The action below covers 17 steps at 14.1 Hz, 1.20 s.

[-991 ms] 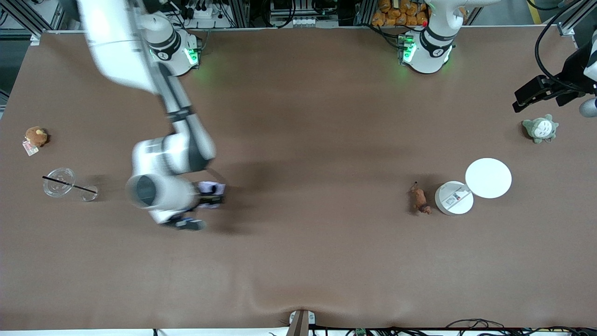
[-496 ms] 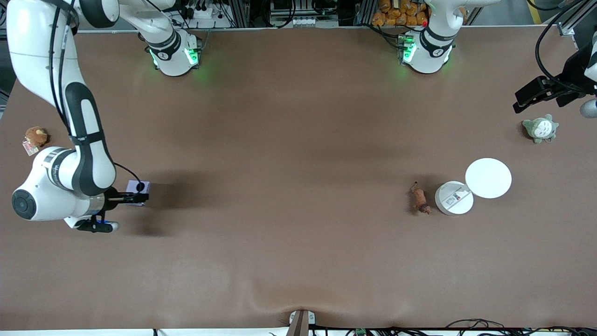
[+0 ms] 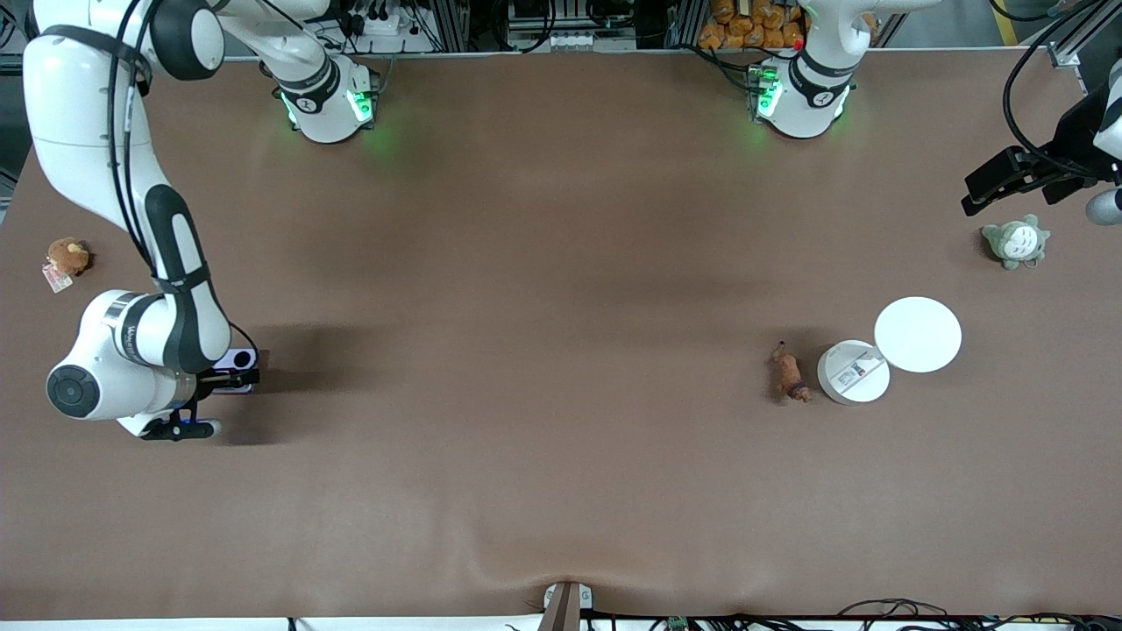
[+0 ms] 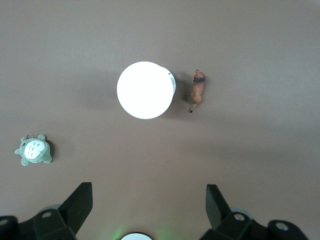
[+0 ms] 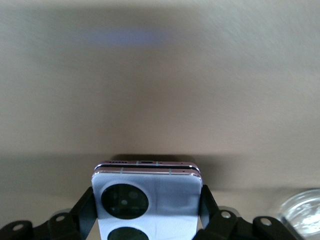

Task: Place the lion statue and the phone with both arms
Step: 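Carry the white phone with the right gripper toward the clear cup, then lower the phone beside the cup and open the right gripper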

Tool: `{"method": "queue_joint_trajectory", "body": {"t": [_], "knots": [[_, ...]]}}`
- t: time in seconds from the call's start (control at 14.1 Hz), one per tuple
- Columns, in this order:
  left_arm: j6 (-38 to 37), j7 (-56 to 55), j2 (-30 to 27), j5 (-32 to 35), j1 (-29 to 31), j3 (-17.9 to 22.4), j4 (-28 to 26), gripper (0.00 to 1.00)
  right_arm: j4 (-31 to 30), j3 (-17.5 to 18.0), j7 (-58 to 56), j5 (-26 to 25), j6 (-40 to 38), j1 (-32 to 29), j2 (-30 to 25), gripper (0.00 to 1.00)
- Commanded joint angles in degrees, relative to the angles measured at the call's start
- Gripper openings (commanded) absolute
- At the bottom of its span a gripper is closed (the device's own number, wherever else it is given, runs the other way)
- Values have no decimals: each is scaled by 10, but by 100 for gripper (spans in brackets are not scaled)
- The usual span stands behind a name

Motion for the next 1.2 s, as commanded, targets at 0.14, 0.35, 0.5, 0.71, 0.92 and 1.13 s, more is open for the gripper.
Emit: {"method": "queue_joint_trajectory", "body": {"t": [0.14,0.35,0.5,0.71,0.92,1.13], "knots": [[4,11,-7,-7,-2,2,-2,100,2,11,-12,-9,-56,-23,-5,74],[2,11,-11,-5,-1,2,-2,100,16,11,-14,-9,-58,-24,-12,100],[2,11,-10,-6,-1,2,-1,100,49,12,-11,-6,-63,-18,-22,100],[0,11,-12,-8,-1,3,0,100,105,15,-13,-3,-119,-5,-83,100],[1,11,-9,-6,-1,3,1,100,107,21,-5,-2,-171,19,-182,100],[3,11,-7,-10,-2,2,0,100,100,21,33,-3,-239,28,-271,100]]}}
